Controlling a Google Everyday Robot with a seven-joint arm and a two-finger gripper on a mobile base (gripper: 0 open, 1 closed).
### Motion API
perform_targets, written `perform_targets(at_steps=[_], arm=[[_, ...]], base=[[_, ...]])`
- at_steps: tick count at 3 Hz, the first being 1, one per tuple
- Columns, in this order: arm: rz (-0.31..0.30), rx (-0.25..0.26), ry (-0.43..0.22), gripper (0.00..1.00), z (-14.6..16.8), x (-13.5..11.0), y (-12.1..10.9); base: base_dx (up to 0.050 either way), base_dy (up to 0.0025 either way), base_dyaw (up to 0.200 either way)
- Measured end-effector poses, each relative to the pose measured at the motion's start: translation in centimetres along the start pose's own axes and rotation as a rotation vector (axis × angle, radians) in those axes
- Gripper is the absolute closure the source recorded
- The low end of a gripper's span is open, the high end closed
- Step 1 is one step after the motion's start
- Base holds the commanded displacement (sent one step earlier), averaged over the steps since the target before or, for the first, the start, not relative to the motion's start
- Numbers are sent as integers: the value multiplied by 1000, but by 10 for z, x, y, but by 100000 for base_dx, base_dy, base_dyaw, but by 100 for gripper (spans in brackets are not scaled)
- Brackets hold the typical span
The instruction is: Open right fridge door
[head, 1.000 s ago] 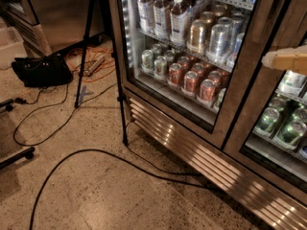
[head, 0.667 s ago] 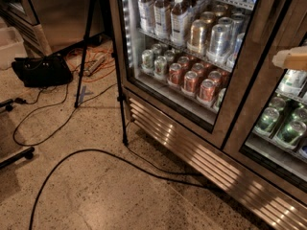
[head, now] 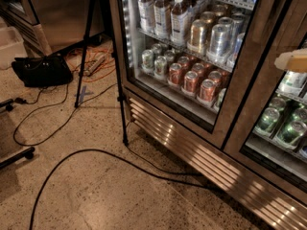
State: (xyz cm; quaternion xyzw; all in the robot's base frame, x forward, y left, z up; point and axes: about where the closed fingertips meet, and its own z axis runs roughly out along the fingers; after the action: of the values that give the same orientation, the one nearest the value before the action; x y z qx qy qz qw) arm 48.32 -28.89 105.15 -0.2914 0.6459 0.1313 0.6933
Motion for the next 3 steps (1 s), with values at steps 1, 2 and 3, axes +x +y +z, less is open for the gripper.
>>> perform_targets(at_steps=[1, 2, 3], arm=[[48, -42, -12, 0, 18, 16, -4], [104, -95, -24, 0, 41, 34, -5], [135, -140, -28, 0, 62, 48, -10]], base=[[0, 0, 0], [0, 0, 0], [0, 0, 0]])
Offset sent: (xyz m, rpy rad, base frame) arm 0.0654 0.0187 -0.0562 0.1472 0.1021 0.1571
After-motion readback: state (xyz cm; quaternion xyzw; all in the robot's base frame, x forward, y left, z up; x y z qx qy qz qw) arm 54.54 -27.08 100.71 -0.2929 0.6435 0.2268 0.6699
